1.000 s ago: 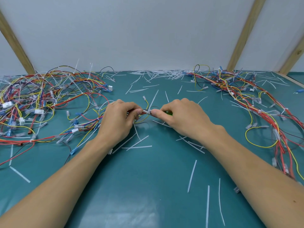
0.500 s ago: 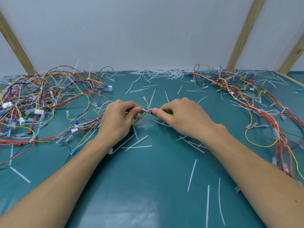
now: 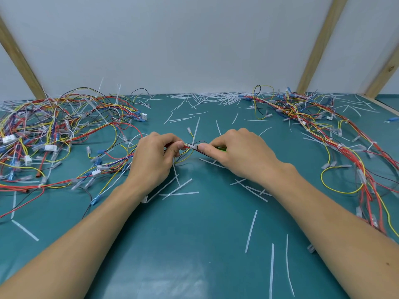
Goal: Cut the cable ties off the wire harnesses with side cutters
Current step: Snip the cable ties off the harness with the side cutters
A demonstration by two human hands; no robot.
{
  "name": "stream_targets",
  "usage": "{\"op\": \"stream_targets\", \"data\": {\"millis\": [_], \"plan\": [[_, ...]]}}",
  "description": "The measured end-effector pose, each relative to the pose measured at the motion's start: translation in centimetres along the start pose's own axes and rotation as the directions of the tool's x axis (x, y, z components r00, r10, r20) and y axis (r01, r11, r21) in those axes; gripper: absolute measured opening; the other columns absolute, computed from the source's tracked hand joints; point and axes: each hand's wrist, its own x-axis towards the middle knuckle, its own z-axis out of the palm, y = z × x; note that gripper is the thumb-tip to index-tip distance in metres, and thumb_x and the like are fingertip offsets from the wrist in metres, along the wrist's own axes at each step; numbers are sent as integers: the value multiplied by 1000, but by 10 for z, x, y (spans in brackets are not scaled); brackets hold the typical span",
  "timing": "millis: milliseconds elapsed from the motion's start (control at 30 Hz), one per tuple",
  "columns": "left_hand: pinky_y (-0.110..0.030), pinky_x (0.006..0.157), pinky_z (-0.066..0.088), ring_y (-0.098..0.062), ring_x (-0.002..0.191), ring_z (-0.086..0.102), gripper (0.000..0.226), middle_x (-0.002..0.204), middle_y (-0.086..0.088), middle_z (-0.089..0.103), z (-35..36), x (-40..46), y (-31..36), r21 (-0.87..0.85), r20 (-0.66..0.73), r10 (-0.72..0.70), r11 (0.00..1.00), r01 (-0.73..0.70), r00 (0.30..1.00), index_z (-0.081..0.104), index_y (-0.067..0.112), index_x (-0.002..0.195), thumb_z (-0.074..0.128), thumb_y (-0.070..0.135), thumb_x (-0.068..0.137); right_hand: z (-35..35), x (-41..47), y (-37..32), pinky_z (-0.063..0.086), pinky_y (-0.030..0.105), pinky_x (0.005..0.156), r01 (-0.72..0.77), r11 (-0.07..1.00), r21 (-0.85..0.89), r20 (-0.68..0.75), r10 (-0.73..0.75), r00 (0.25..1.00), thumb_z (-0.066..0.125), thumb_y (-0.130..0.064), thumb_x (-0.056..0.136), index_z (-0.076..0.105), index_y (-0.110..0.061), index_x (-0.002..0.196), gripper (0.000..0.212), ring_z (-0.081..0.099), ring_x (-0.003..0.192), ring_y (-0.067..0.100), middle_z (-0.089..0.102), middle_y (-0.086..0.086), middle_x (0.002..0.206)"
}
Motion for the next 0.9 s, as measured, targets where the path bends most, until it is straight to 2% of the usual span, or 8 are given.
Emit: {"op": "stream_targets", "data": {"millis": [200,333,467,533,633,800,867,900], "plan": [[-27,64,32,-4,79,50,19,69,14,64,0,0,-1,-8,3,2,1000,-2,1000,72,26,85,60,24,99,-1,0,0,26,30,48,5,1000,12,-6,-5,1000,40,-82,90,69,-34,67,61,43,51,15,41,2,46],[-24,62,32,0,77,50,22,64,18,58,-1,0,1,-13,-10,-5,1000,5,1000,70,28,80,61,23,99,-2,1,-2,27,31,49,19,1000,19,-29,-19,999,42,-79,92,54,-41,51,58,44,54,13,46,1,49],[-31,63,32,-7,72,50,24,64,18,58,-2,0,2,-29,-11,-18,999,17,1000,66,31,77,60,23,99,-1,3,1,27,32,49,0,999,38,-80,3,997,43,-77,94,58,-34,52,62,41,52,15,41,3,46],[-31,64,32,-9,73,51,24,65,18,59,-2,0,3,-39,-13,-26,999,26,1000,67,30,78,60,23,99,0,4,4,28,33,51,-35,997,64,-143,44,989,41,-74,96,58,-27,55,64,44,57,17,42,2,47],[-31,64,32,-10,72,50,23,64,18,59,-2,0,4,-29,-15,-24,999,23,1000,68,28,78,60,23,100,-1,7,8,37,37,59,-102,986,133,-228,131,965,37,-71,100,64,-20,67,66,55,73,32,56,1,57],[-31,67,37,-9,75,50,19,70,14,65,-2,1,2,-29,-29,-24,999,23,999,72,24,86,59,22,100,-5,13,15,51,41,77,-211,926,314,-207,283,936,33,-70,101,73,-14,92,70,62,79,31,63,3,66],[-35,70,38,-14,80,50,17,73,13,67,-2,1,1,-9,-46,-21,1000,21,999,72,21,90,58,21,101,-5,14,18,51,41,75,-236,887,397,-174,325,930,38,-71,99,72,-12,87,69,62,76,27,67,3,70],[-35,71,38,-16,82,50,17,74,13,66,-3,1,1,-3,-63,-19,1000,19,998,72,19,91,58,20,101,-5,14,19,47,39,69,-241,868,433,-176,344,922,46,-69,98,69,-15,79,62,58,69,23,64,-4,63]]}}
